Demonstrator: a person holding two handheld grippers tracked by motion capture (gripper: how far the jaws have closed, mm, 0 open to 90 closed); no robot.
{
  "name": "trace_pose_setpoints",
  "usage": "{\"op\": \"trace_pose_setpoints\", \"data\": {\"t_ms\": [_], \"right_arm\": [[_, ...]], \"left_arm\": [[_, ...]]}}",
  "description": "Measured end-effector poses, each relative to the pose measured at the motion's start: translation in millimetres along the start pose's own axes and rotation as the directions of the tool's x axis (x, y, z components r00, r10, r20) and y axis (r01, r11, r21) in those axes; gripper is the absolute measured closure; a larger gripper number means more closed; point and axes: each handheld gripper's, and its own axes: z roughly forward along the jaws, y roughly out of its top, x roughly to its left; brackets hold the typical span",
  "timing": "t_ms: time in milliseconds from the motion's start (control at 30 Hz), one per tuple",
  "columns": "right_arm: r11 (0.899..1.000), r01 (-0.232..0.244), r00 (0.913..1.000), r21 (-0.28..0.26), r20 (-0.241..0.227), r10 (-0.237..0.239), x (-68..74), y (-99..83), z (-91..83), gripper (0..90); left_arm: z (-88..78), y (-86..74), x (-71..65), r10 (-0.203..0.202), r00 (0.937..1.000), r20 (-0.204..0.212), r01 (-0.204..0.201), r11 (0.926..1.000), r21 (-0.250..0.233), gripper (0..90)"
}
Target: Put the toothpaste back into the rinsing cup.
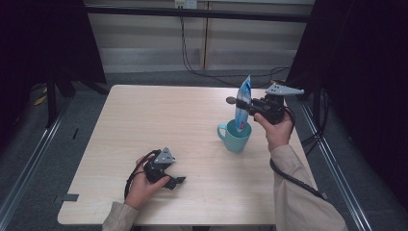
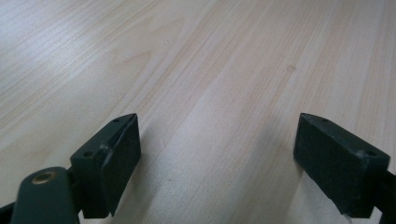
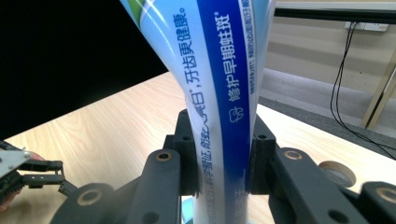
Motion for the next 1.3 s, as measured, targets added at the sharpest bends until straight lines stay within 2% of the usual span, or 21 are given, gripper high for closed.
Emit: {"op": "trace_pose_setpoints", "data": {"t_ms": [567, 1300], "right_arm": [[1.0, -0.016, 0.9998, 0.019, 0.009, 0.016, -1.3, -23.7, 2.6, 71.4], [0.999, -0.029, 0.999, 0.043, 0.036, 0.028, -5.3, -41.4, 4.6, 71.1]], "left_arm": [[-0.3, 0.0, 0.2, 0.003, 1.0, 0.0, -0.003, 1.0, 0.005, 14.7], [-0.1, -0.1, -0.2, 0.0, 1.0, 0.0, 0.0, 1.0, 0.001, 14.7]]}}
